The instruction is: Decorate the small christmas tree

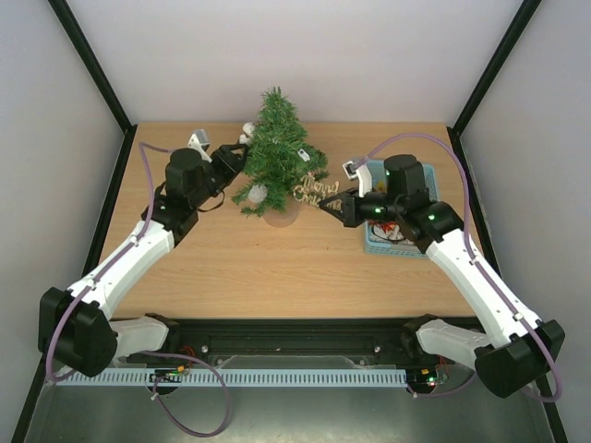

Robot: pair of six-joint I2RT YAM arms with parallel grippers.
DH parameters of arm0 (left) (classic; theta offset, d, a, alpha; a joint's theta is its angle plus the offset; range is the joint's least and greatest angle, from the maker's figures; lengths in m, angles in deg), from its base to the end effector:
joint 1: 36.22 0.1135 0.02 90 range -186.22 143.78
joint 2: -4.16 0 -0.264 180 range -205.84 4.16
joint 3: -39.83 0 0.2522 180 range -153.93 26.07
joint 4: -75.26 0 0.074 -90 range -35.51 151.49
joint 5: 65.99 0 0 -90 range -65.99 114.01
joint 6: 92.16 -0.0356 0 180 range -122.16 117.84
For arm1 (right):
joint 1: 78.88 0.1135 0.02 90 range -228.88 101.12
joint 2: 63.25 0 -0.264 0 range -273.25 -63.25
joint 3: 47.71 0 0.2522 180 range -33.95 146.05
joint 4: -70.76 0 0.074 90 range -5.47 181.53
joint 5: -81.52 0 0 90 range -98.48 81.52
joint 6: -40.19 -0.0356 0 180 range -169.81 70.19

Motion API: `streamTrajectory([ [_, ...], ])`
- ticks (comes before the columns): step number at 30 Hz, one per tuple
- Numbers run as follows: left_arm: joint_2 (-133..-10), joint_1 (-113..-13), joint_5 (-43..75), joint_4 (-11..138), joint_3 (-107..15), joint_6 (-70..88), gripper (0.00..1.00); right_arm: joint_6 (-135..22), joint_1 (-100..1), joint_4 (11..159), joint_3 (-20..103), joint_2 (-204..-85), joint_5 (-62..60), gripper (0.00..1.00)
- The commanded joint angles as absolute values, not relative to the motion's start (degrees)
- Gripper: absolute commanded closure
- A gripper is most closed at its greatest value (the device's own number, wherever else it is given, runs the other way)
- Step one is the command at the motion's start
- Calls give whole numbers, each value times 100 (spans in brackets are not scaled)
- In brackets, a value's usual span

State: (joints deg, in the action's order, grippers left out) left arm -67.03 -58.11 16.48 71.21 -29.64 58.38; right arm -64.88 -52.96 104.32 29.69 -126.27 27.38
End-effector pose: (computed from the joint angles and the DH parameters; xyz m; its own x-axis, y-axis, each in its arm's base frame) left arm 0.2726 -0.1146 0.3448 -0.4730 -0.7402 -0.4779 0.1601 0.4611 -0.8728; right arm 0.2082 0.1244 0.3776 -0.5068 -0.0120 -0.8620 -0.7458 0.5077 0.4314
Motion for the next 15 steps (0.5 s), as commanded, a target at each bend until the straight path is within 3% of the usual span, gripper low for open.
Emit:
streamTrajectory([
  [1,-6440,-5795,1599,6990,-2761,5882,54,-6369,-5260,10254,3114,-12826,2765,99],
  [15,-6117,-5793,1578,6775,-2667,5827,54,-6485,-5142,9825,3192,-13058,3142,99],
])
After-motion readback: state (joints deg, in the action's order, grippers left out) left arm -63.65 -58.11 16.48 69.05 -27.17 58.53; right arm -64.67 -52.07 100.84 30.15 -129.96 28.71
